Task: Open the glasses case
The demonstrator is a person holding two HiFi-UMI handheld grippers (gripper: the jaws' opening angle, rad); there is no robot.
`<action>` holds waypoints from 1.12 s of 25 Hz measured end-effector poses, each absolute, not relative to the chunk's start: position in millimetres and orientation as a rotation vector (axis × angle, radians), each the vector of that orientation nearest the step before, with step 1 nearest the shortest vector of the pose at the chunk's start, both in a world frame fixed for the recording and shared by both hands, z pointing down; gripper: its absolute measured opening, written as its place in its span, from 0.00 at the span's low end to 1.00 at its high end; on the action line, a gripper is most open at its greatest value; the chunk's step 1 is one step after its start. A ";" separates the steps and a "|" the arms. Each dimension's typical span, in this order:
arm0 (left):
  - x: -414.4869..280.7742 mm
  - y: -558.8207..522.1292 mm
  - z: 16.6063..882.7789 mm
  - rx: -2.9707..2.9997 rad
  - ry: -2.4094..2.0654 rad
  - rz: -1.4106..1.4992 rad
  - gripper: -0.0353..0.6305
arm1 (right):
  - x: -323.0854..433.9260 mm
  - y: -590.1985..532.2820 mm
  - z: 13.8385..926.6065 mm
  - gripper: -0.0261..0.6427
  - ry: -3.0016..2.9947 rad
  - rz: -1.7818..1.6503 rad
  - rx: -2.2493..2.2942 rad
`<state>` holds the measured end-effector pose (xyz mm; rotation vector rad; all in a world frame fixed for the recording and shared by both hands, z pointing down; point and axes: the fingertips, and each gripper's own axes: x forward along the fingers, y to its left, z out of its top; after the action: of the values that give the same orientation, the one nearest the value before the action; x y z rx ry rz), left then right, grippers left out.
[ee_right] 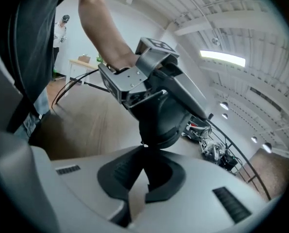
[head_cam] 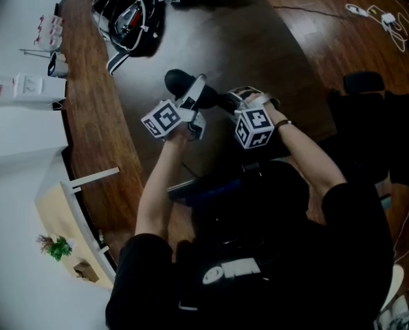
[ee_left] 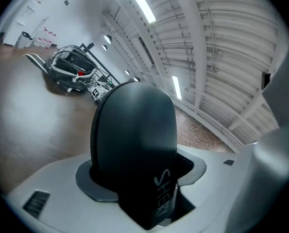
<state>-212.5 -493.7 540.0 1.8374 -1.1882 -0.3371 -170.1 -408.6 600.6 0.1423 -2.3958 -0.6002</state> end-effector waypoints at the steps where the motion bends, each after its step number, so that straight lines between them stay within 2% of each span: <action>1: -216.1 -495.3 544.9 1.816 -1.220 -0.314 0.50 | -170.4 -410.2 601.9 0.05 -2.385 -0.601 0.159; 6: -231.7 -497.6 560.9 1.750 -1.307 -0.252 0.49 | -170.5 -429.3 592.8 0.05 -2.395 -0.564 0.257; 15: -219.1 -500.1 573.1 1.822 -1.337 0.000 0.48 | -173.4 -437.0 597.4 0.05 -2.294 -0.699 0.224; 21: -253.9 -509.5 567.5 1.670 -1.425 -0.234 0.49 | -163.1 -450.8 573.7 0.08 -2.474 -0.475 0.408; 22: -260.2 -511.5 565.9 1.649 -1.442 -0.270 0.49 | -162.8 -450.4 565.2 0.11 -2.526 -0.424 0.429; 24: -262.7 -514.8 559.2 1.624 -1.442 -0.359 0.51 | -167.9 -444.1 547.6 0.34 -2.616 -0.389 0.424; 25: -260.5 -517.2 553.6 1.622 -1.431 -0.406 0.51 | -172.9 -440.4 540.9 0.42 -2.637 -0.424 0.409; 28: -248.5 -523.3 535.0 1.586 -1.344 -0.557 0.52 | -186.3 -437.9 534.6 0.47 -2.533 -0.780 0.423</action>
<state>-248.5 -523.3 535.0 1.5857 -1.3444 -0.5571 -186.3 -437.9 534.6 0.4233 -2.5333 -0.7796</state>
